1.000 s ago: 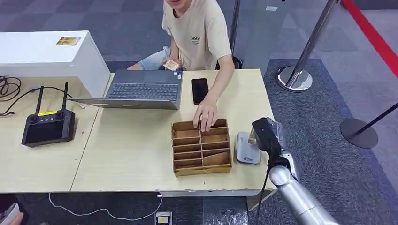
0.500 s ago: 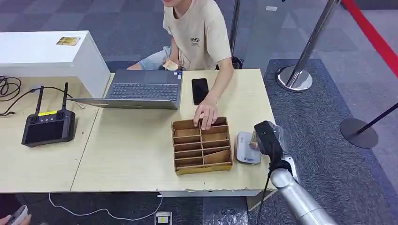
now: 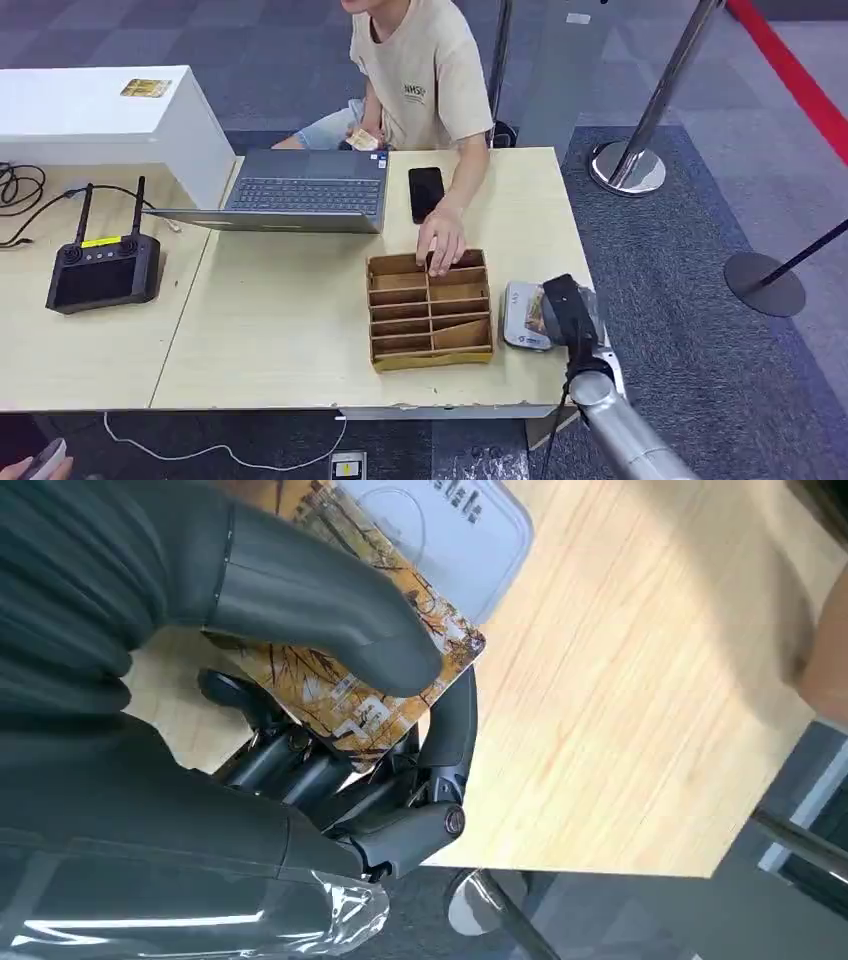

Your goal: Pass the card to the sensor for recognition and then transmit it.

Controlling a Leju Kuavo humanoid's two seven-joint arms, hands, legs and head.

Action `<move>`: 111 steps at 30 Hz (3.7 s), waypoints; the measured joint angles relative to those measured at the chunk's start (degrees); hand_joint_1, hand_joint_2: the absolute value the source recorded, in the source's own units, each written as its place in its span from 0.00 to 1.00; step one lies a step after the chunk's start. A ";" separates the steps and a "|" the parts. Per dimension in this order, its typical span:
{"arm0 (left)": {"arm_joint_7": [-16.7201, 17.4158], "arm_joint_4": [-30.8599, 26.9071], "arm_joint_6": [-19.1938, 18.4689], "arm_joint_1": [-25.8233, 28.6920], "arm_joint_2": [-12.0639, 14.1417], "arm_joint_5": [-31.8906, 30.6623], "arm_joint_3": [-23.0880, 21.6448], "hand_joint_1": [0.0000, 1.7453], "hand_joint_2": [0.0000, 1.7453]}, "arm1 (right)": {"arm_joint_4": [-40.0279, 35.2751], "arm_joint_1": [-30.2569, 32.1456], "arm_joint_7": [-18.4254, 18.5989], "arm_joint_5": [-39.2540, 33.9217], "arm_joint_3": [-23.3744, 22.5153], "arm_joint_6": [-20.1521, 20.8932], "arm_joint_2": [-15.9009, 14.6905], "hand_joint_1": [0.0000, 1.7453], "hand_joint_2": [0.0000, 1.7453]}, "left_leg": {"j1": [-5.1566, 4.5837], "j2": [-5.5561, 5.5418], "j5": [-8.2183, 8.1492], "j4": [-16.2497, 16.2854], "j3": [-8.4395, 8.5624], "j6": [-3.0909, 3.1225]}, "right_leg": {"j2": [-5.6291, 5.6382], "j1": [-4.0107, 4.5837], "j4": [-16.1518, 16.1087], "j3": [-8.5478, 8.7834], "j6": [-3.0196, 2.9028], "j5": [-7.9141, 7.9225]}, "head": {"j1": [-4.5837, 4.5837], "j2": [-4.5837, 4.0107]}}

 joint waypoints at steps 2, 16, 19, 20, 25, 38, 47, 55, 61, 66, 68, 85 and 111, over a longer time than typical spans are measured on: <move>-0.04 0.00 0.04 0.00 0.04 0.02 0.09 0.00 1.00 | 0.81 -0.11 -0.31 -0.02 -0.02 -0.13 0.33 1.00 1.00 | 0.00 0.00 0.00 0.00 0.02 0.00 | 0.00 0.00 0.00 0.02 0.00 0.00 | -0.02 0.00; -0.44 -0.28 0.02 0.02 0.07 0.26 0.17 0.00 1.00 | 4.37 -1.18 -1.18 1.20 -0.07 -1.64 1.27 1.00 1.00 | -0.01 0.02 0.00 0.02 0.25 0.00 | 0.00 -0.01 0.00 0.24 0.01 0.01 | -0.02 0.00; 3.34 -0.46 4.10 -1.02 -3.31 -0.13 0.20 0.00 1.00 | 4.44 -1.94 1.14 3.74 0.06 -1.90 1.84 1.00 1.00 | -0.05 0.00 0.03 0.05 0.24 0.03 | 0.00 -0.05 0.00 0.27 0.08 0.06 | -0.02 0.00; 3.52 -0.55 5.16 -1.50 -4.39 -0.24 0.22 0.00 1.00 | 4.24 -2.18 1.86 4.15 0.09 -2.06 1.90 1.00 1.00 | -0.04 0.00 0.03 0.05 0.24 0.04 | -0.01 -0.04 0.00 0.31 0.08 0.06 | 0.02 0.00; 2.47 -0.87 5.66 -1.70 -7.63 0.31 0.37 0.00 1.00 | 0.14 -1.97 5.44 6.71 0.28 -2.60 1.22 1.00 1.00 | -0.06 0.06 0.03 0.13 0.22 0.05 | 0.03 -0.07 -0.01 0.25 0.10 0.15 | 0.00 0.00; 1.31 -0.55 2.71 -0.32 -8.07 1.81 1.57 0.00 1.00 | -23.45 0.01 12.44 15.34 0.52 -1.51 -2.99 1.00 1.00 | -0.01 0.02 0.04 0.09 0.20 0.05 | 0.02 -0.02 -0.01 0.20 0.08 0.14 | -0.02 0.00; -1.11 1.53 -1.95 0.20 -5.14 2.56 1.66 0.00 1.00 | -36.48 0.84 12.44 18.29 0.57 0.06 -5.84 1.00 1.00 | 0.00 0.04 0.04 0.05 0.18 0.04 | 0.02 0.00 0.00 0.21 0.08 0.14 | 0.00 0.00; -1.05 2.08 -1.95 0.20 -4.94 2.54 1.66 0.00 1.00 | -42.25 0.83 12.96 18.78 1.01 0.55 -6.49 1.00 1.00 | -0.01 0.04 0.04 0.07 0.16 0.04 | 0.02 -0.01 0.00 0.21 0.08 0.14 | 0.00 0.00; -1.05 2.25 -1.95 0.18 -4.79 2.54 1.66 0.00 1.00 | -44.06 0.84 12.96 18.78 1.18 0.55 -6.78 1.00 1.00 | -0.02 0.04 0.04 0.07 0.16 0.04 | 0.02 -0.01 0.00 0.20 0.08 0.14 | 0.00 0.00; -1.05 2.36 -1.95 0.18 -4.70 2.54 1.66 0.00 1.00 | -44.72 0.86 13.01 18.75 1.40 0.57 -7.00 1.00 1.00 | -0.01 0.04 0.04 0.07 0.17 0.04 | 0.02 -0.01 0.00 0.20 0.08 0.14 | -0.02 0.00; -1.05 2.38 -1.95 0.18 -4.68 2.51 1.66 0.00 1.00 | -44.92 0.84 13.03 18.77 1.42 0.59 -7.02 1.00 1.00 | -0.01 0.04 0.04 0.07 0.17 0.04 | 0.02 -0.01 0.00 0.20 0.08 0.14 | -0.02 0.00; -0.72 2.43 -2.16 -0.61 -5.25 -0.24 1.40 0.00 1.00 | -36.14 -13.00 20.79 65.71 9.57 -2.20 -3.89 1.00 1.00 | 0.00 0.05 0.06 0.05 0.03 0.03 | 0.02 0.01 0.04 0.11 0.08 0.15 | -0.02 0.00; -0.48 2.43 -1.03 -1.86 -5.77 -0.55 1.42 0.00 1.00 | -21.18 -12.37 12.37 69.28 7.52 -5.42 3.04 0.39 1.00 | 0.00 -0.04 0.08 0.06 -0.01 0.05 | -0.08 0.01 0.03 0.06 0.07 0.14 | -0.02 0.00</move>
